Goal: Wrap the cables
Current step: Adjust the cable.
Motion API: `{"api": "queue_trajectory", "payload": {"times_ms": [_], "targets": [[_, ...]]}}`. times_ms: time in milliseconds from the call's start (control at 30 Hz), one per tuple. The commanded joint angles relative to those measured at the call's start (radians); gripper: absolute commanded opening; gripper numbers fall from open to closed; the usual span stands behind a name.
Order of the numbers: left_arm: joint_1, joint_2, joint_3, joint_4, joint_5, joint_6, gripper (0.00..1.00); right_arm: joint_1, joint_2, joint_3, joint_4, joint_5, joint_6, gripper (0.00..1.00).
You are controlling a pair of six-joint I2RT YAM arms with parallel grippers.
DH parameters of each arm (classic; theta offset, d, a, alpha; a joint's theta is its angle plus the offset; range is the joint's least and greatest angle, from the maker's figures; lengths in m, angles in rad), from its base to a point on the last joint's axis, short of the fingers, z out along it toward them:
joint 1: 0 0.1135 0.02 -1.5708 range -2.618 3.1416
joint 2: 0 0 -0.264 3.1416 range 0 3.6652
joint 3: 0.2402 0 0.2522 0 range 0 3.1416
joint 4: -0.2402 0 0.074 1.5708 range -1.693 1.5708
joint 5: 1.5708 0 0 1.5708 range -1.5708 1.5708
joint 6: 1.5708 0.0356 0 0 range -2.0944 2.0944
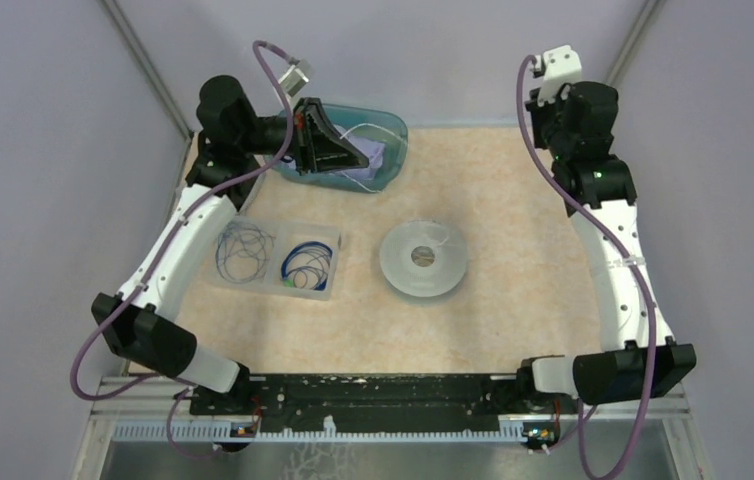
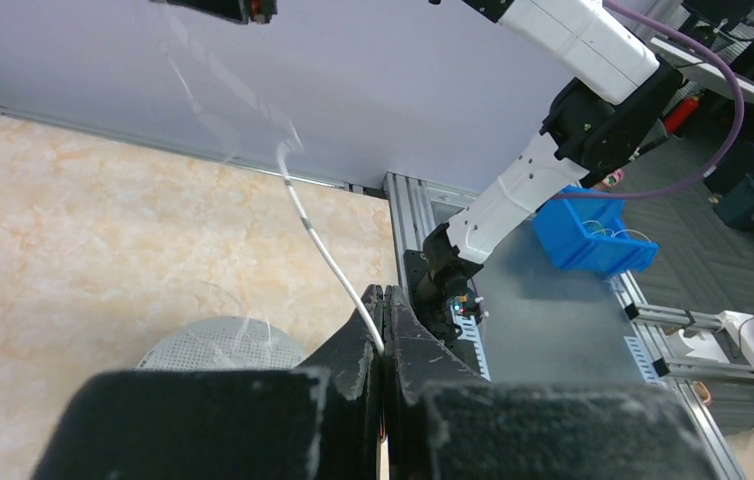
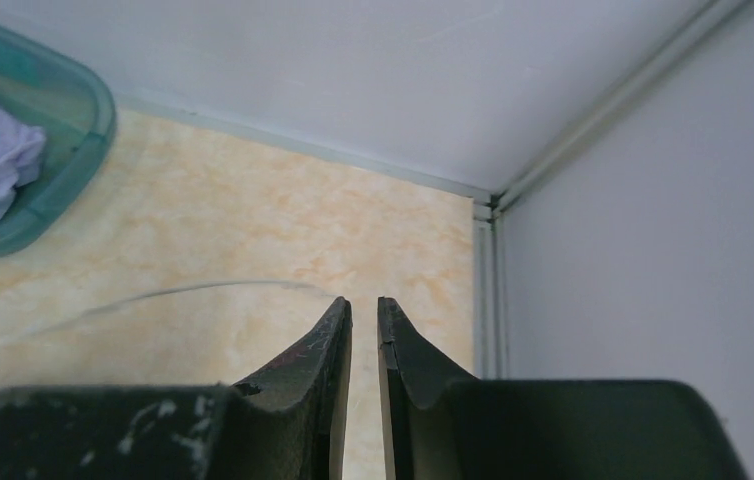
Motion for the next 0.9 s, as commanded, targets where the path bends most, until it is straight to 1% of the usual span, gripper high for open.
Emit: {"api": "queue_trajectory", "payload": {"times_ms": [0,100,200,267,300,400,467,533,567,667,767,867], "targets": [[0.036,-0.060,0.038,-0.131,-0.001,0.139,0.00,-0.057,-0.058,-0.011,0.068,0.059,-0.052,0.16],[0.066,-0.079,0.040,-0.155,-0.014,0.163,0.00,-0.072,-0.069,-0.016,0.073,0.077,-0.078,0.16],[0.093,-0.093,0.036,-0.158,-0.042,0.165,0.00,-0.080,-0.075,-0.016,0.064,0.038,-0.079,0.11],[0.096,-0.092,0.038,-0.159,-0.064,0.166,0.00,-0.080,-0.081,-0.015,0.027,-0.105,-0.067,0.11],[0.096,-0.087,0.037,-0.145,-0.068,0.152,0.00,-0.080,-0.081,-0.016,0.005,-0.219,-0.057,0.13],[0.095,-0.069,0.033,-0.087,-0.078,0.083,0.00,-0.079,-0.061,-0.020,-0.043,-0.598,-0.011,0.31],[0.092,-0.060,0.035,-0.072,-0.087,0.063,0.00,-0.073,-0.036,-0.011,-0.043,-0.814,0.045,0.42],[0.083,-0.052,0.037,-0.070,-0.093,0.062,0.00,-0.042,-0.009,0.008,-0.027,-0.948,0.094,0.52],[0.078,-0.049,0.037,-0.070,-0.095,0.061,0.00,-0.004,0.003,0.035,-0.030,-0.982,0.097,0.56],[0.052,-0.036,0.037,-0.066,-0.099,0.060,0.00,0.087,0.041,0.089,-0.026,-1.016,0.101,0.63],[0.033,-0.019,0.032,-0.036,-0.099,0.029,0.00,0.125,0.091,0.126,0.033,-1.071,0.176,0.79],[0.013,0.001,0.028,0.014,-0.086,-0.017,0.00,0.155,0.131,0.137,0.080,-1.107,0.212,0.81]]}}
